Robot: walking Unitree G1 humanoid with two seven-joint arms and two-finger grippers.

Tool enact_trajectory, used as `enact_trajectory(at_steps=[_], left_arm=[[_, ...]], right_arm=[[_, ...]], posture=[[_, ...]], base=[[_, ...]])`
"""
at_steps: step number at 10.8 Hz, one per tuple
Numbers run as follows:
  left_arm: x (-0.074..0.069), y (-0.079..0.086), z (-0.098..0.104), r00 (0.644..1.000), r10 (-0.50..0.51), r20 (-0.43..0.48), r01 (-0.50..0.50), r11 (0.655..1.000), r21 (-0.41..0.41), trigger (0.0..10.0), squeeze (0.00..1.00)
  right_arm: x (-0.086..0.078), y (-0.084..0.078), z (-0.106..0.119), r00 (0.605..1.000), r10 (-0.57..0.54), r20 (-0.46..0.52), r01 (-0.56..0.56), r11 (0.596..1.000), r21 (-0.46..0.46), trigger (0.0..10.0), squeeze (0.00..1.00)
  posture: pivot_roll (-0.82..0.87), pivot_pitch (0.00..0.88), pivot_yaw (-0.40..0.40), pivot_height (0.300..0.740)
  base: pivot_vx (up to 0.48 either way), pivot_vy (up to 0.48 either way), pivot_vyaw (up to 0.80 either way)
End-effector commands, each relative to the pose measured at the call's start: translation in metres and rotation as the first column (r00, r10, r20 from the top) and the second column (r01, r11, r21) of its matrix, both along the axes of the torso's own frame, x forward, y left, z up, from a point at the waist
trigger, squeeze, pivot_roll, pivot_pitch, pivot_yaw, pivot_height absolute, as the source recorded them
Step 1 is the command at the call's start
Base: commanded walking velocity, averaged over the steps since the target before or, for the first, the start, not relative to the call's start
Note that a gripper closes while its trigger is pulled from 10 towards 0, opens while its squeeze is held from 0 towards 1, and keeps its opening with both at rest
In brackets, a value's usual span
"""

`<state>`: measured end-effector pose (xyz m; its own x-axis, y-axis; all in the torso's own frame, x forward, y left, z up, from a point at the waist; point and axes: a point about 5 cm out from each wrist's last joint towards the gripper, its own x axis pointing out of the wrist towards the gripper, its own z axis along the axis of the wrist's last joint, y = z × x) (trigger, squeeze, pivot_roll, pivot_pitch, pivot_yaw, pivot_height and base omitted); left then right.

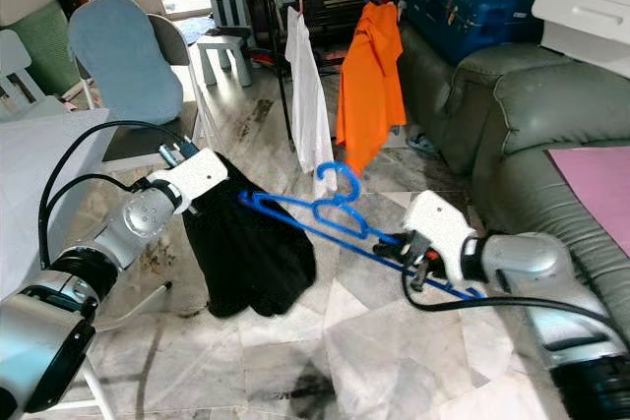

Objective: Hang hanger

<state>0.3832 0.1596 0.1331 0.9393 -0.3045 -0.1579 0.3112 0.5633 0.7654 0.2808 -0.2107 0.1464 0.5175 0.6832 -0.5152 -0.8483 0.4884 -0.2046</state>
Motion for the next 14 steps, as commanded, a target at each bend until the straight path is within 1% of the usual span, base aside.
enact_trajectory(at_steps=[1, 2, 3, 5, 6, 8, 9, 10, 11, 12, 14], left_arm=[[0.003, -0.008, 0.019, 0.994, -0.090, 0.064, 0.093, 0.994, -0.049, 10.0, 0.00], [0.001, -0.009, 0.020, 0.990, -0.119, 0.073, 0.123, 0.991, -0.047, 10.0, 0.00], [0.001, -0.009, 0.019, 0.989, -0.127, 0.070, 0.130, 0.991, -0.042, 10.0, 0.00], [0.000, 0.001, 0.016, 0.993, -0.102, 0.065, 0.102, 0.995, 0.005, 10.0, 0.00], [0.000, 0.011, 0.014, 0.995, -0.066, 0.074, 0.059, 0.994, 0.086, 10.0, 0.00], [0.000, 0.014, 0.012, 0.996, -0.061, 0.060, 0.056, 0.995, 0.084, 10.0, 0.00], [-0.001, 0.016, 0.010, 0.997, -0.060, 0.055, 0.053, 0.991, 0.122, 10.0, 0.00], [-0.002, 0.016, 0.009, 0.996, -0.074, 0.055, 0.066, 0.988, 0.137, 10.0, 0.00], [-0.002, 0.013, 0.011, 0.993, -0.104, 0.061, 0.097, 0.988, 0.118, 10.0, 0.00], [-0.004, 0.007, 0.014, 0.984, -0.163, 0.075, 0.155, 0.982, 0.112, 10.0, 0.00], [-0.007, 0.003, 0.013, 0.974, -0.216, 0.068, 0.209, 0.973, 0.100, 10.0, 0.00]], right_arm=[[0.006, 0.004, -0.001, 0.999, -0.009, 0.031, 0.010, 1.000, -0.010, 10.0, 0.00], [0.008, 0.004, -0.001, 0.999, -0.018, 0.043, 0.019, 1.000, -0.019, 10.0, 0.00], [0.009, 0.004, -0.001, 0.999, -0.019, 0.047, 0.020, 1.000, -0.022, 10.0, 0.00], [0.008, 0.002, 0.002, 0.999, -0.008, 0.044, 0.009, 1.000, -0.021, 10.0, 0.00], [0.004, 0.000, 0.002, 1.000, 0.017, 0.026, -0.016, 0.999, -0.034, 10.0, 0.00], [0.003, -0.001, 0.002, 1.000, 0.014, 0.027, -0.013, 0.999, -0.036, 10.0, 0.00], [0.004, -0.002, 0.002, 1.000, 0.016, 0.026, -0.014, 0.999, -0.042, 10.0, 0.00], [0.006, -0.002, 0.002, 0.999, 0.011, 0.033, -0.009, 0.999, -0.043, 10.0, 0.00], [0.007, -0.002, 0.002, 0.999, 0.010, 0.034, -0.008, 0.999, -0.045, 10.0, 0.00], [0.008, -0.001, 0.000, 0.999, 0.008, 0.037, -0.006, 0.999, -0.047, 10.0, 0.00], [0.009, 0.000, -0.002, 0.999, -0.002, 0.048, 0.005, 0.998, -0.057, 10.0, 0.00]], posture=[[-0.21, 0.000, 0.139, 0.740], [-0.21, 0.000, 0.139, 0.740], [-0.20, 0.000, 0.137, 0.740], [-0.21, 0.000, 0.137, 0.740], [-0.21, 0.000, 0.137, 0.740], [-0.21, 0.000, 0.138, 0.740], [-0.21, 0.000, 0.137, 0.740], [-0.21, 0.000, 0.138, 0.740], [-0.21, 0.000, 0.138, 0.740], [-0.20, 0.000, 0.140, 0.740], [-0.21, 0.000, 0.142, 0.740]], base=[[0.000, 0.000, 0.00], [0.000, 0.000, 0.00], [0.000, 0.000, 0.00], [0.000, 0.000, 0.00], [0.000, 0.000, 0.00], [0.000, 0.000, 0.00], [0.000, 0.000, 0.00], [0.000, 0.000, 0.00], [0.000, 0.000, 0.00], [0.000, 0.000, 0.00], [0.000, 0.000, 0.00]])
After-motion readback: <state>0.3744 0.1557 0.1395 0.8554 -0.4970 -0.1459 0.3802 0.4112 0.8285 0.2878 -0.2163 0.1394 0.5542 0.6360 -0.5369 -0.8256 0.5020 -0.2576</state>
